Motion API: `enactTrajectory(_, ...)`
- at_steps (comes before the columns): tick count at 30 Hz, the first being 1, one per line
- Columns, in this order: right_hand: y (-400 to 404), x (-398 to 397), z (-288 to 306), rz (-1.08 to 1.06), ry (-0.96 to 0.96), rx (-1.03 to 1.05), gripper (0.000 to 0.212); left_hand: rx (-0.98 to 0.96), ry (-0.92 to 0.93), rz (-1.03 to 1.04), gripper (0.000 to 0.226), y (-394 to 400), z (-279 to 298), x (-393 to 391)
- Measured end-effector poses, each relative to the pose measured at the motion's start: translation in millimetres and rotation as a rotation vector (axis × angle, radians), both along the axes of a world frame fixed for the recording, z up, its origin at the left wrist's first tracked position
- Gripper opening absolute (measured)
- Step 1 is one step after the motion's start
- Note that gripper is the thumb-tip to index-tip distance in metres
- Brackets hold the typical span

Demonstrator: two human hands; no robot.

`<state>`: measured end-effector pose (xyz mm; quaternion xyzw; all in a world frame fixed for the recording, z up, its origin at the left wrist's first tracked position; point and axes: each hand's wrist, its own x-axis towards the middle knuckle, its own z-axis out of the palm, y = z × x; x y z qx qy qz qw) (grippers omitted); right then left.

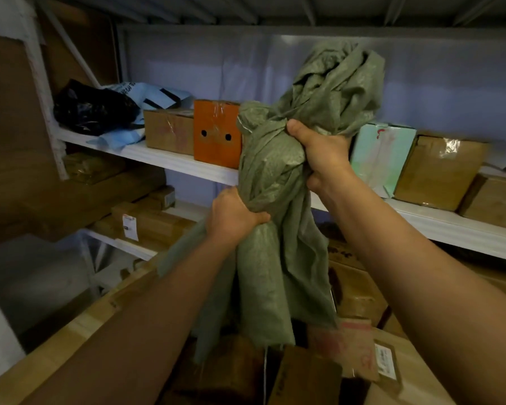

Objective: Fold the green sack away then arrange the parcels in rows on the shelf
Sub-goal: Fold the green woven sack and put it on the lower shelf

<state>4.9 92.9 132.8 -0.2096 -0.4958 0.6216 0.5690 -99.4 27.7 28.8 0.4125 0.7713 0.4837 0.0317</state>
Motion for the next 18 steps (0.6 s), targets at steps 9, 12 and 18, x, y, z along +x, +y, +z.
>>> enactTrajectory(9, 11.0, 7.0, 3.0, 0.117, -0.084, -0.072, 0.03, 0.021, 0.29, 0.057, 0.046, -13.3, 15.6, -23.9)
enactTrajectory(12, 12.1, 9.1, 5.7, 0.18, -0.083, -0.102, 0.02, 0.048, 0.446, 0.138, 0.039, -19.0, 25.0, -23.7)
enactTrajectory(18, 15.6, 10.1, 17.6, 0.249, 0.054, -0.096, 0.03, -0.053, 0.231, 0.055, 0.064, -19.6, 5.6, -21.7)
